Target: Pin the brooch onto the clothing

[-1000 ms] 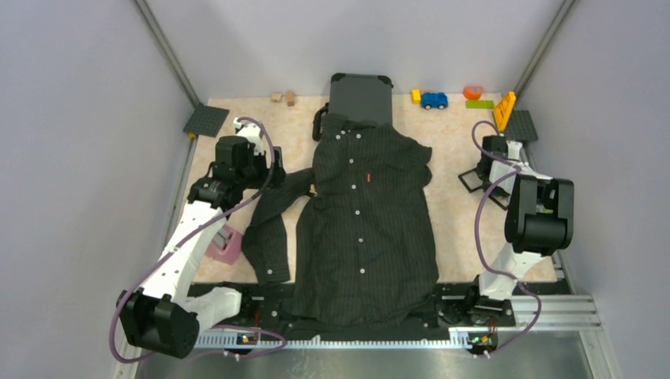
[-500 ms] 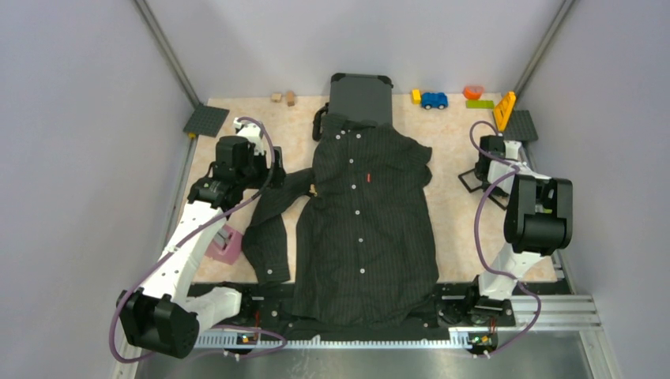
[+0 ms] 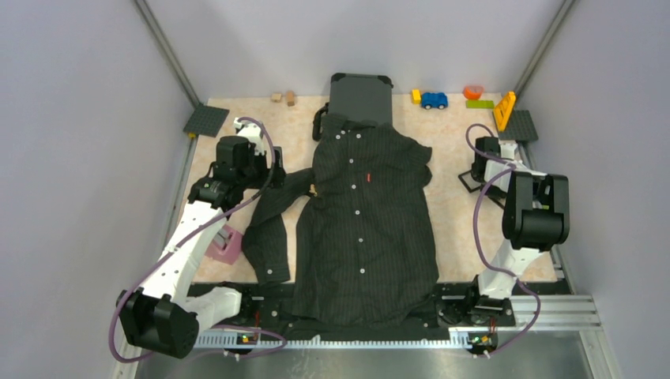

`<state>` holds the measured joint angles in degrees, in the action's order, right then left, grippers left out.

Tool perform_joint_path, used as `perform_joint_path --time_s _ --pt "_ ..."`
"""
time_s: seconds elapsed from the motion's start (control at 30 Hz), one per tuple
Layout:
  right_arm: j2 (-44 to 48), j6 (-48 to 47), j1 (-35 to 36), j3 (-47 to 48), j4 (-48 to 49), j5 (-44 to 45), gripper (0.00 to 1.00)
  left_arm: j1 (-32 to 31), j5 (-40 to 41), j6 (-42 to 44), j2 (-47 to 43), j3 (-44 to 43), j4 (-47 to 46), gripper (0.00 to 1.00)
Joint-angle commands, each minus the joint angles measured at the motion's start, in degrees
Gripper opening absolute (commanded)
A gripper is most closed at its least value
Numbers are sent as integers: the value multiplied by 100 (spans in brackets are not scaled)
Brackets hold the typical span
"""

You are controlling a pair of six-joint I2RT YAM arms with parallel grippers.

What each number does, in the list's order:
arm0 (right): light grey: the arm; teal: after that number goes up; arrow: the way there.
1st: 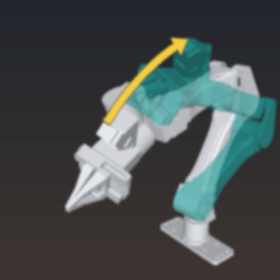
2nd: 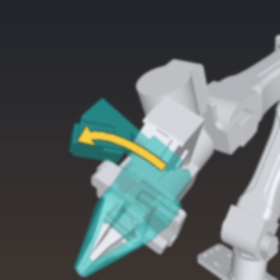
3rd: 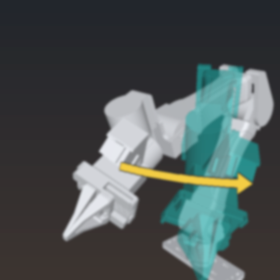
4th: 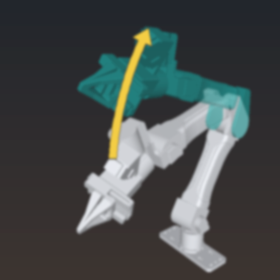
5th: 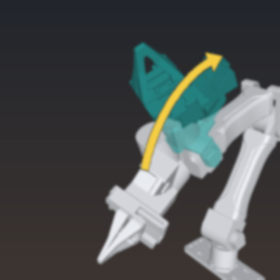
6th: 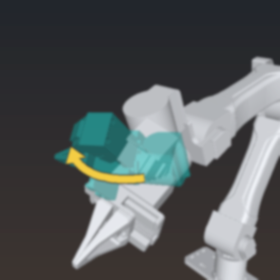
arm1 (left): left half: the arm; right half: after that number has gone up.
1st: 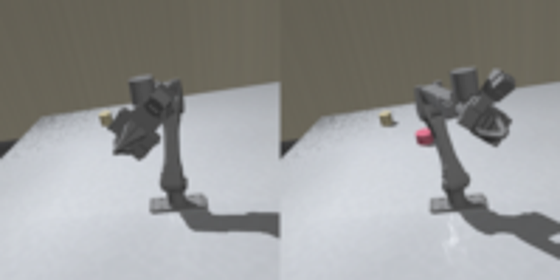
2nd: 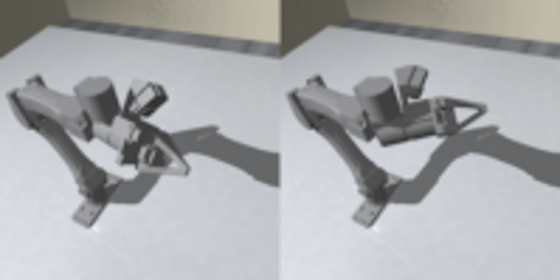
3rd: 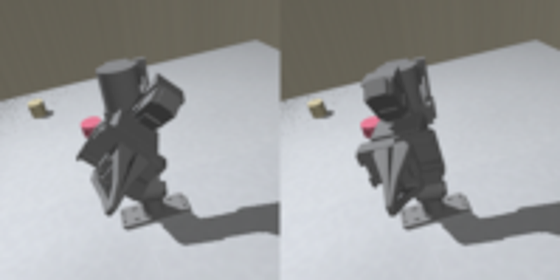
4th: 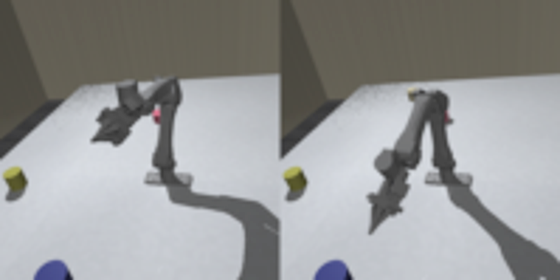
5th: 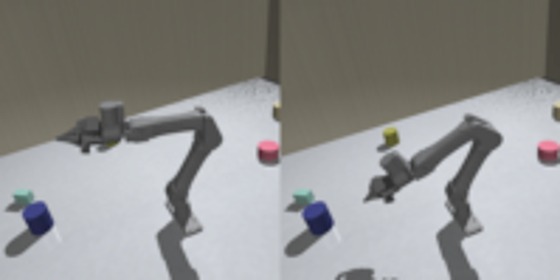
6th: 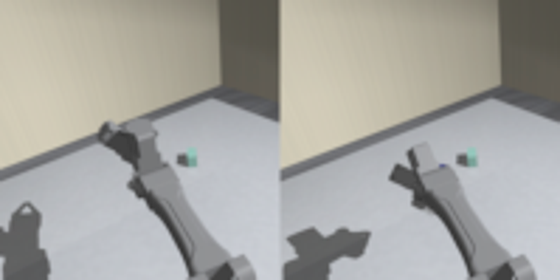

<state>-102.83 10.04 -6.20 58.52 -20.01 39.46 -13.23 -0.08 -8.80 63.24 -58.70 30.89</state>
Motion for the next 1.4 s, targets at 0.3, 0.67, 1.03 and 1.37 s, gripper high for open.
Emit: perform_joint_path --time_s 0.3,0.67,1.03,1.37 --pt "-159 -42 136 298 -79 255 21 -30 107 89 -94 7 -130 92" --pt "-150 -40 189 343 -99 268 7 -30 116 98 -97 7 -136 92" --pt "143 -35 233 337 -141 294 0 -30 115 89 -87 10 -131 92" --pt "259 -18 277 341 -108 769 9 -30 157 84 -250 32 -177 92"
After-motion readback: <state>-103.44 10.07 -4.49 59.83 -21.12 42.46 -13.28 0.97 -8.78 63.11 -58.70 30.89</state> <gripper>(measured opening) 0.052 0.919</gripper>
